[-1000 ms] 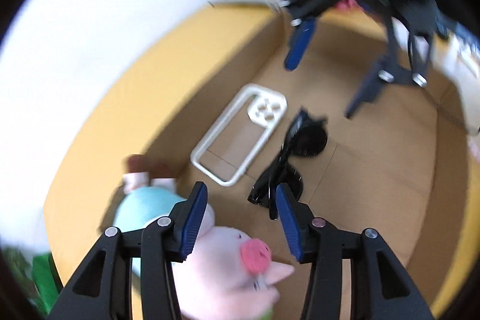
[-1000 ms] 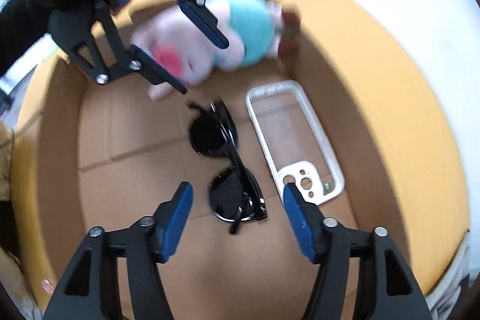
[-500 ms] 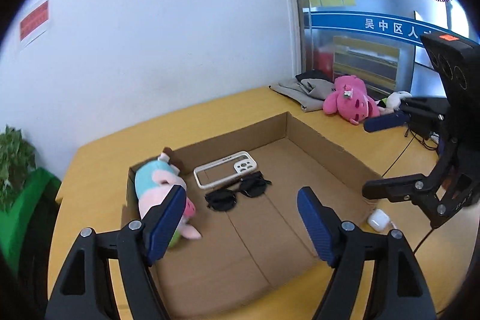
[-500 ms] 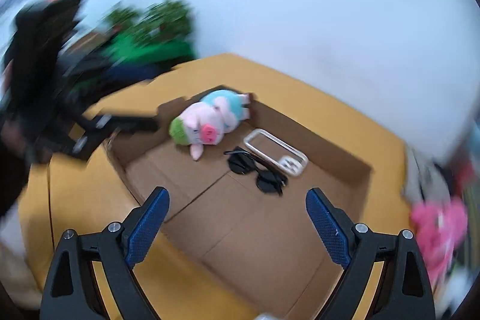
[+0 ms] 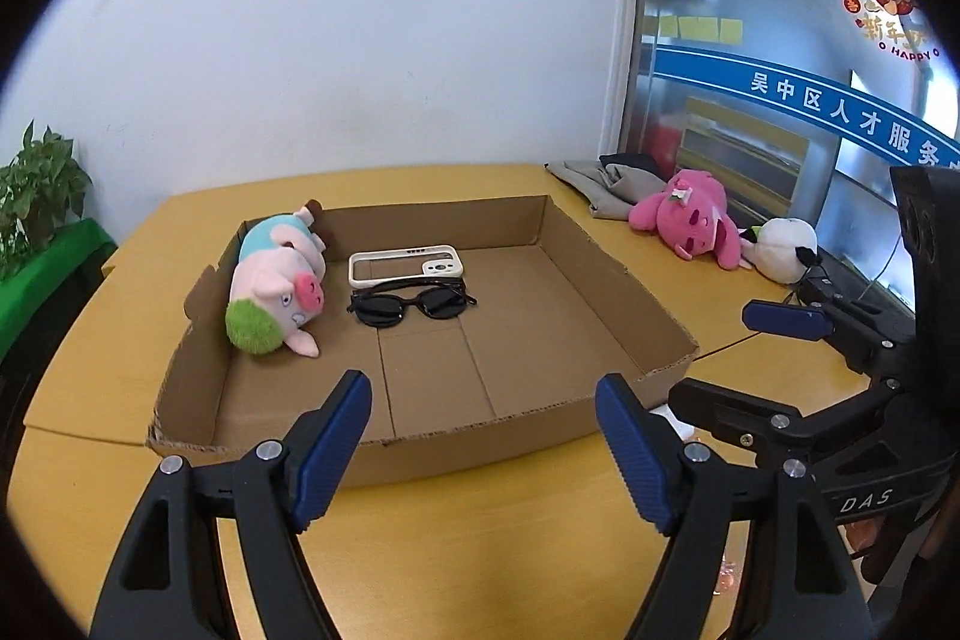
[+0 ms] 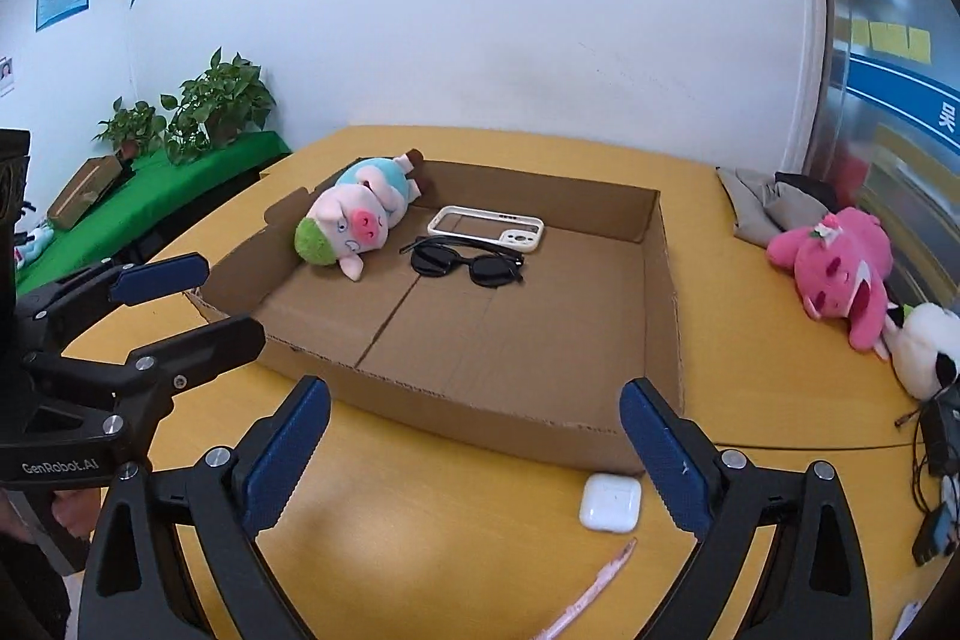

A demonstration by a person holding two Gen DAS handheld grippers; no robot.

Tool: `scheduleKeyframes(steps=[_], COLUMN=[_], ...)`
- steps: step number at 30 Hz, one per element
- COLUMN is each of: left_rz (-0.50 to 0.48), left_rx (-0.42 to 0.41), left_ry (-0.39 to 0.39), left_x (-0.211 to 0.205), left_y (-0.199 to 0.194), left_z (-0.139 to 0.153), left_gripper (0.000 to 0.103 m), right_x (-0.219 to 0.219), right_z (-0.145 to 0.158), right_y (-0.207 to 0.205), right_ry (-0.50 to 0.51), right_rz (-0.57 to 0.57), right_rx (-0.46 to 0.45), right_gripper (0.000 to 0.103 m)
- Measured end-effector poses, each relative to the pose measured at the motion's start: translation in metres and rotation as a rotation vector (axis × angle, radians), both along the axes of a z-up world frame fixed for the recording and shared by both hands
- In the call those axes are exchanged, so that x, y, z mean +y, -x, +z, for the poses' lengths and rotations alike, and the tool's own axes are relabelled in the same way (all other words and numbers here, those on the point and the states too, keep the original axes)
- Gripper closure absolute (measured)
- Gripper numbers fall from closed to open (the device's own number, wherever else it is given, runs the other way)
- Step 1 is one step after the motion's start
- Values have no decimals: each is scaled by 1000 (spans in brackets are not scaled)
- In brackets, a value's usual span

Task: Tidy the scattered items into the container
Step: 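Open both grippers and withdraw from the box toward the pink pen, then grasp the pink pen with the right gripper while the left gripper pinches its tip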

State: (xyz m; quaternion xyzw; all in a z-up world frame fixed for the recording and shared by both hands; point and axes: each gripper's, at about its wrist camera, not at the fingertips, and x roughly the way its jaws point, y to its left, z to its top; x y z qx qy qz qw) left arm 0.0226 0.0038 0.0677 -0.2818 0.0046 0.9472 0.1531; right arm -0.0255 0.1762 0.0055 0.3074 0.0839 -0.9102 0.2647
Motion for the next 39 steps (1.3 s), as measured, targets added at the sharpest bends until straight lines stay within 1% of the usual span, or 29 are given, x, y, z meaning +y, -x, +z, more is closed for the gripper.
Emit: scheduleKeyframes(steps=[5, 8, 9, 11, 15, 17, 20, 24, 26, 28, 29, 30, 31, 33, 35, 36, 37, 38, 39], left_rz=[8, -17, -40, -85, -168, -234, -309, -392, -410, -407, -406, -402, -396, -383, -367, -361, -358, -359, -364], left_rx=[-26, -84, -115, -173, -261, -313, -387, -485, -508, -492, -489, -488, -487, -484, -477, -477, -480, -489, -502], left_ry=[0, -5, -14, -35, -18, -19, -36, -62, -57, -14, -1, 6, 13, 33, 57, 61, 58, 47, 32], left_x=[9, 18, 22, 30, 57, 74, 96, 122, 132, 139, 141, 142, 142, 143, 144, 144, 143, 142, 141], left_y=[-5, -6, -6, -7, -12, -15, -19, -24, -28, -32, -32, -33, -33, -35, -38, -40, -41, -41, -42], left_z=[-15, -31, -39, -54, -83, -97, -114, -135, -142, -142, -142, -142, -142, -142, -142, -142, -143, -143, -143], left_gripper=[26, 26, 26, 26, 26, 26, 26, 26, 26, 28, 28, 32, 40, 48, 54, 59, 69, 73, 81], right_x=[12, 30, 39, 65, 107, 116, 114, 109, 106, 103, 101, 98, 96, 92, 87, 85, 83, 81, 79], right_z=[-12, -27, -35, -57, -97, -113, -131, -144, -147, -147, -147, -147, -148, -148, -148, -148, -149, -149, -148], right_y=[-4, 0, 4, 16, 28, 31, 33, 40, 44, 45, 45, 46, 45, 43, 40, 40, 39, 38, 37], right_ry=[-1, -4, -11, -24, -24, -25, -36, -32, -47, -68, -80, -91, -104, -121, -136, -140, -141, -145, -148], right_rz=[-6, -30, -53, -141, -267, -285, -276, -272, -279, -274, -269, -266, -262, -255, -247, -241, -233, -230, -226], right_rx=[-13, -58, -84, -156, -277, -327, -369, -383, -374, -365, -360, -356, -350, -339, -328, -323, -318, -313, -308], right_gripper=[4, 4, 4, 4, 4, 4, 4, 6, 7, 8, 10, 12, 12, 15, 19, 21, 21, 25, 36])
